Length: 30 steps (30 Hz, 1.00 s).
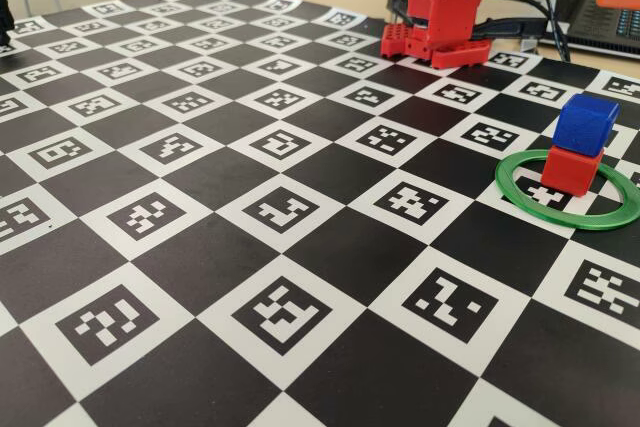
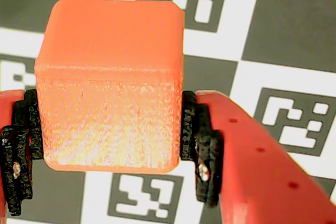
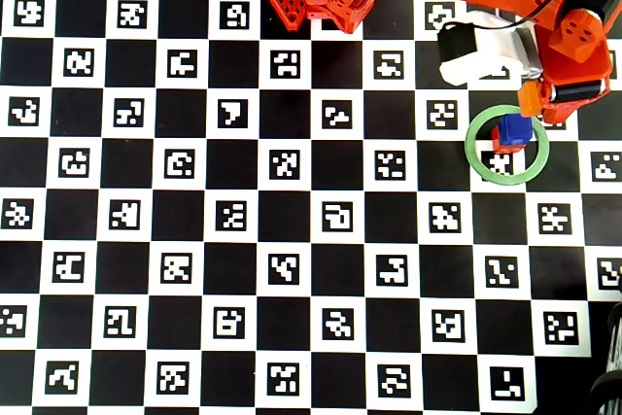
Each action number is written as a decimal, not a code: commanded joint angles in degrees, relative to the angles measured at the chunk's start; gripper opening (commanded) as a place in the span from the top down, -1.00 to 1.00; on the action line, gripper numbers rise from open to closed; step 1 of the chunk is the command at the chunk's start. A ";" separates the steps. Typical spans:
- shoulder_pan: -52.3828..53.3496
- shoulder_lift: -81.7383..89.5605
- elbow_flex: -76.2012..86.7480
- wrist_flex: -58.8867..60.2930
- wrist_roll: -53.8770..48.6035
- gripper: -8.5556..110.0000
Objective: Grab the red cube then put it in the green circle then put the blue cube on top and finally the orange cube on top
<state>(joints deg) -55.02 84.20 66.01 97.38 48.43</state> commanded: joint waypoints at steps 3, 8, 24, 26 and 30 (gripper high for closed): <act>-0.09 1.85 -0.09 -2.29 1.49 0.69; 1.14 2.20 3.08 -5.19 2.20 0.69; 2.29 0.44 7.21 -9.76 2.29 0.69; 2.99 0.62 8.09 -10.02 1.76 0.69; 4.92 1.05 9.32 -10.55 1.76 0.69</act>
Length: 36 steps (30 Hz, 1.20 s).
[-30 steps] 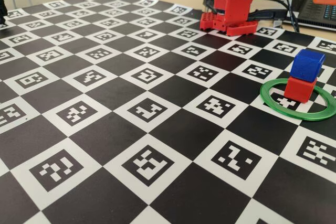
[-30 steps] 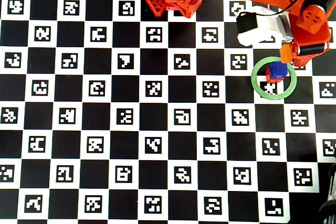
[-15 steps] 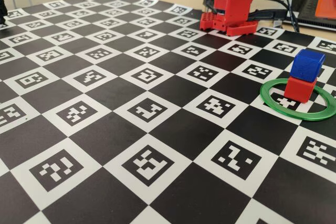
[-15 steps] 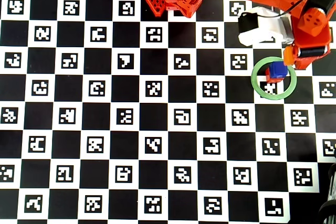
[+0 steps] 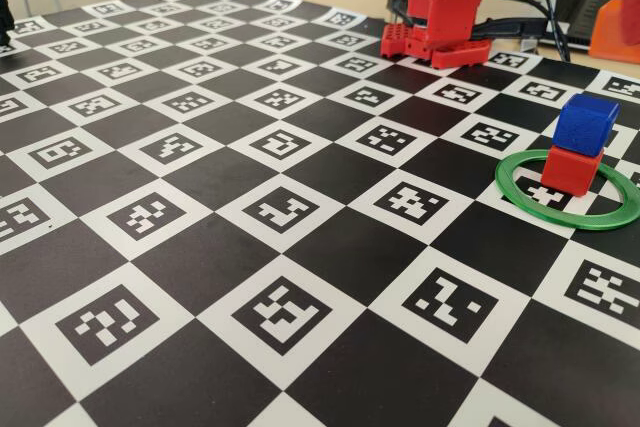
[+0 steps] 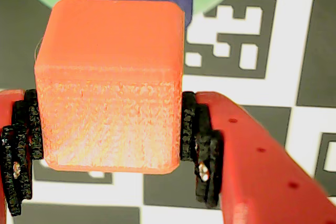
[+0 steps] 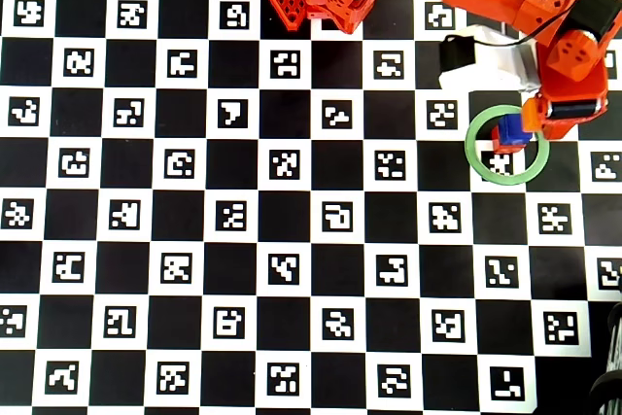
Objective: Grab the red cube then put it in the green circle then put the blue cube on top and finally the orange cube on top
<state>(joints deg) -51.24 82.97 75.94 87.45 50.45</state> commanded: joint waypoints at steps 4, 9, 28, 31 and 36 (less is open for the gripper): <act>2.02 2.29 -0.09 -0.70 -0.26 0.69; 1.76 1.93 0.26 -1.49 -0.44 0.70; -1.23 0.62 1.76 -4.31 -0.18 0.70; -0.88 0.62 2.72 -4.92 -0.26 0.70; -0.35 1.14 3.78 -5.54 -0.44 0.70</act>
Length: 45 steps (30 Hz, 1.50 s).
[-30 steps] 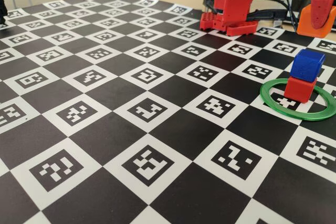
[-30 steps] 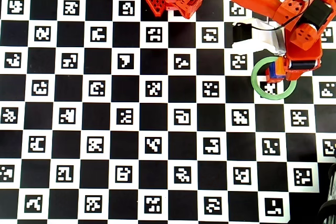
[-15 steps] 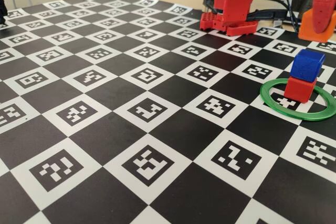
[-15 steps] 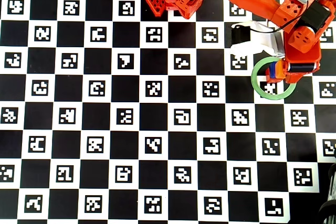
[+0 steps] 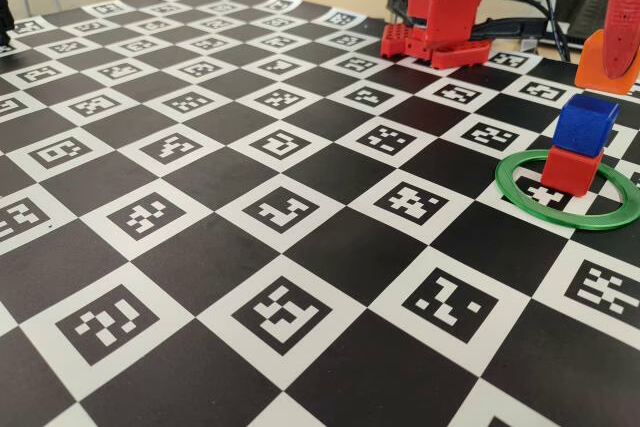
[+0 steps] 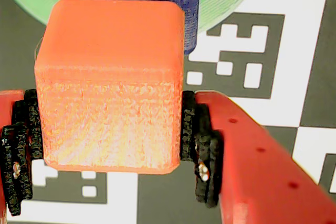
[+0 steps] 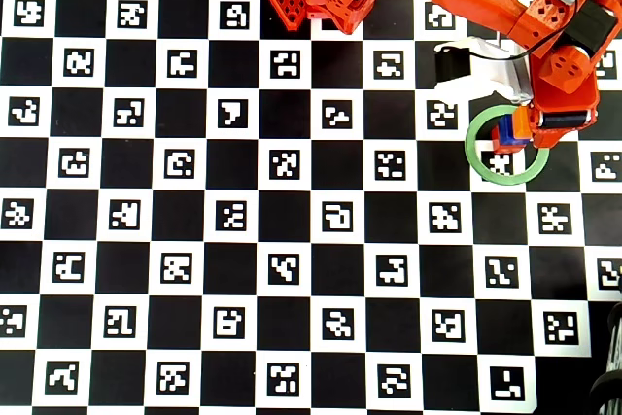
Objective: Grab the red cube then put it in the green circle then put the blue cube on top and finally the orange cube on top
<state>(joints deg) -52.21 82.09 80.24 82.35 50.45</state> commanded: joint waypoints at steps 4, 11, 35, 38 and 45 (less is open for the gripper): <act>0.97 2.81 0.88 -1.14 -0.70 0.70; 1.23 3.43 1.93 -1.49 -1.05 0.70; 0.79 3.78 2.90 -2.46 -1.41 0.70; 0.97 3.78 3.08 -2.55 -1.49 0.70; 0.70 3.78 3.08 -2.64 -1.67 0.71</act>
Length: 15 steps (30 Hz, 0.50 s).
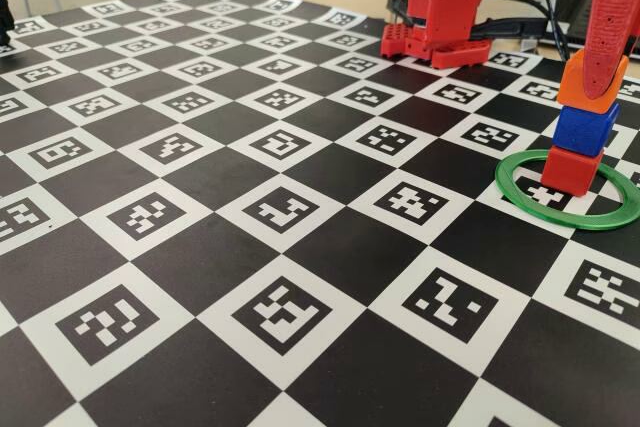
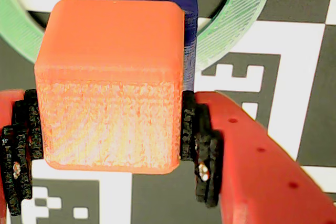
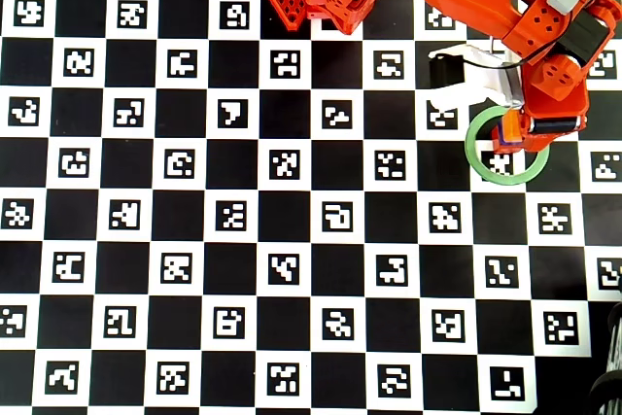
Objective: Grab the red cube then put it in the green circle then put the blue cube on top and finally the orange cube on top
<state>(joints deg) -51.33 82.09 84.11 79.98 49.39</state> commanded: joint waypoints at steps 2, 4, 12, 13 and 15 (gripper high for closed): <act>-0.26 3.78 -0.70 -0.26 -0.62 0.71; -0.26 3.78 -0.62 -0.35 -0.70 0.71; -0.79 3.78 -0.44 -0.53 -0.88 0.70; -0.79 3.78 -0.35 -0.53 -0.88 0.70; -0.88 3.78 -0.26 -0.62 -0.88 0.68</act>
<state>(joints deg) -51.59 82.09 84.11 79.98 48.69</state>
